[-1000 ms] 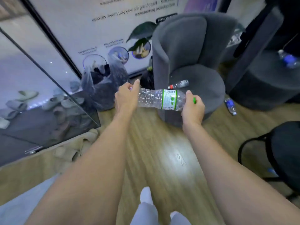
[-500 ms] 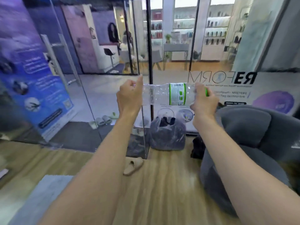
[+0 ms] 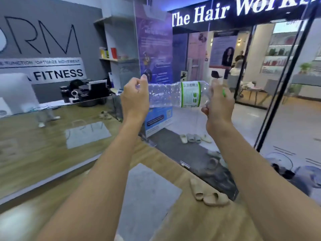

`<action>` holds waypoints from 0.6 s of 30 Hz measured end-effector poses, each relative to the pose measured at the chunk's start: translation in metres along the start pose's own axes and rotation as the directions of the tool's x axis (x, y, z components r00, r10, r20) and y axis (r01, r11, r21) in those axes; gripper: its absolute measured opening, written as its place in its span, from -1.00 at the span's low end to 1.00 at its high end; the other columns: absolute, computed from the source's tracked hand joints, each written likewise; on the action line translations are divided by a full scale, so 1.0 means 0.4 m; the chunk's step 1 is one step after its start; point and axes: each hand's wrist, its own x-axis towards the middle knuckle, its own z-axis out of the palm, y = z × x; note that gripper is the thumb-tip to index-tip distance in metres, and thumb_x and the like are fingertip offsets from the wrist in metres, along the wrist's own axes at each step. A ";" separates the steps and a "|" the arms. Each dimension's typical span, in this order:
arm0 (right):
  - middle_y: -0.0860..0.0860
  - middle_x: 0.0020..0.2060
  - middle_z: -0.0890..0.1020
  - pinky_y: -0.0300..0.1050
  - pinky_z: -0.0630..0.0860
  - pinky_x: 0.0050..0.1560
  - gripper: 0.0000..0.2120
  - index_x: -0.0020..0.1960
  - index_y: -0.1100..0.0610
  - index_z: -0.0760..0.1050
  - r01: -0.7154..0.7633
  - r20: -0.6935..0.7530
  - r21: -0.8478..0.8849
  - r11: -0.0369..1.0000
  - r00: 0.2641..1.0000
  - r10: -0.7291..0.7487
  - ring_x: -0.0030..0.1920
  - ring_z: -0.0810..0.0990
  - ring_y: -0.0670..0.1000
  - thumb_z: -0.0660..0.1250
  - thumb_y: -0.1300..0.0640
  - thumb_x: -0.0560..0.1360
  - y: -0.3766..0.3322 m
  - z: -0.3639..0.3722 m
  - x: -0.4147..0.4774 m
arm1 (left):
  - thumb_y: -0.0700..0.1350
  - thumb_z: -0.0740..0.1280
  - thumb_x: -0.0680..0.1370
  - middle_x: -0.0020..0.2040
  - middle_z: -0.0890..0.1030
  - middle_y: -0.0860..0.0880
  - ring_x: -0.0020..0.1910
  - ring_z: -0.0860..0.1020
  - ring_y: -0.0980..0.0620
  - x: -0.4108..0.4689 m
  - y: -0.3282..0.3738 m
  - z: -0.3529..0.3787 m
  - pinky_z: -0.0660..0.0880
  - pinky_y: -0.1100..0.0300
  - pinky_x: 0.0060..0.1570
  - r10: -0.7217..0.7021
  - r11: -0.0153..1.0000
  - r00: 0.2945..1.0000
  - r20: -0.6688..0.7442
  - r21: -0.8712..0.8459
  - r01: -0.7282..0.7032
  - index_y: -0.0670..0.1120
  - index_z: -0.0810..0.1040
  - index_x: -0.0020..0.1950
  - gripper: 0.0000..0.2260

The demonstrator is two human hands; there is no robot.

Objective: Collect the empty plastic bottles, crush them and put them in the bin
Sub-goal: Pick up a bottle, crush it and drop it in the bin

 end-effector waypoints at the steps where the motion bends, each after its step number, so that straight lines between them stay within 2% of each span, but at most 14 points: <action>1: -0.08 -0.39 0.42 -0.24 0.30 -0.50 -0.74 -0.19 0.04 0.40 -0.015 0.042 0.016 1.000 0.999 0.014 -0.45 0.33 -0.09 0.32 -0.10 0.53 0.023 0.071 -0.037 | 0.12 0.16 0.60 -0.34 0.51 -0.02 -0.20 0.61 -0.19 0.023 -0.031 -0.070 0.54 -0.08 -0.14 -0.002 1.000 0.999 -0.044 0.020 0.003 -0.02 0.37 -0.34 -0.64; 4: -0.12 -0.44 0.40 -0.23 0.31 -0.53 -0.74 -0.19 0.03 0.40 -0.065 0.176 0.069 0.996 0.983 0.052 -0.49 0.33 -0.12 0.29 -0.10 0.56 0.094 0.274 -0.151 | 0.09 0.15 0.61 -0.38 0.52 -0.03 -0.32 0.57 -0.15 0.080 -0.110 -0.274 0.48 -0.02 -0.24 -0.003 0.996 0.983 -0.185 0.086 0.019 -0.05 0.40 -0.33 -0.64; 7: -0.18 -0.53 0.38 -0.23 0.29 -0.53 -0.73 -0.19 0.01 0.41 -0.092 0.313 0.061 0.994 0.947 0.068 -0.52 0.31 -0.12 0.26 -0.16 0.55 0.161 0.456 -0.268 | 0.12 0.12 0.60 -0.21 0.63 -0.19 -0.20 0.61 -0.23 0.124 -0.179 -0.473 0.56 -0.13 -0.11 -0.048 0.986 0.955 -0.291 0.142 0.092 -0.16 0.53 -0.15 -0.60; 10: -0.17 -0.49 0.38 -0.22 0.31 -0.51 -0.70 -0.18 0.01 0.43 -0.116 0.437 0.031 0.993 0.895 0.091 -0.49 0.33 -0.10 0.26 -0.20 0.54 0.226 0.638 -0.377 | 0.12 0.12 0.58 -0.24 0.60 -0.16 -0.22 0.60 -0.20 0.168 -0.249 -0.674 0.56 -0.14 -0.13 -0.066 0.970 0.917 -0.392 0.191 0.151 -0.18 0.55 -0.05 -0.60; 14: -0.05 -0.38 0.39 -0.04 0.33 -0.30 -0.70 -0.22 0.01 0.39 -0.154 0.579 0.054 0.987 0.810 0.095 -0.33 0.36 0.01 0.30 -0.19 0.50 0.317 0.859 -0.499 | 0.12 0.14 0.58 -0.33 0.48 -0.03 -0.31 0.48 -0.05 0.208 -0.341 -0.900 0.46 -0.05 -0.24 -0.075 0.951 0.868 -0.491 0.227 0.211 -0.06 0.51 -0.12 -0.70; 16: -0.03 -0.34 0.42 0.00 0.35 -0.21 -0.72 -0.19 -0.01 0.41 -0.167 0.641 0.056 0.984 0.762 0.093 -0.27 0.38 0.04 0.29 -0.21 0.48 0.358 0.961 -0.554 | 0.11 0.15 0.57 -0.32 0.48 -0.03 -0.29 0.50 -0.07 0.230 -0.379 -0.996 0.50 -0.14 -0.19 -0.066 0.937 0.840 -0.539 0.255 0.237 -0.09 0.51 -0.09 -0.69; 18: -0.03 -0.30 0.45 0.00 0.37 -0.17 -0.72 -0.15 -0.01 0.43 -0.193 0.687 0.048 0.980 0.718 0.108 -0.24 0.41 0.03 0.28 -0.23 0.48 0.391 1.065 -0.611 | 0.12 0.14 0.57 -0.28 0.49 -0.08 -0.27 0.51 -0.09 0.259 -0.409 -1.088 0.48 -0.12 -0.20 -0.055 0.925 0.808 -0.586 0.275 0.262 -0.14 0.51 -0.07 -0.65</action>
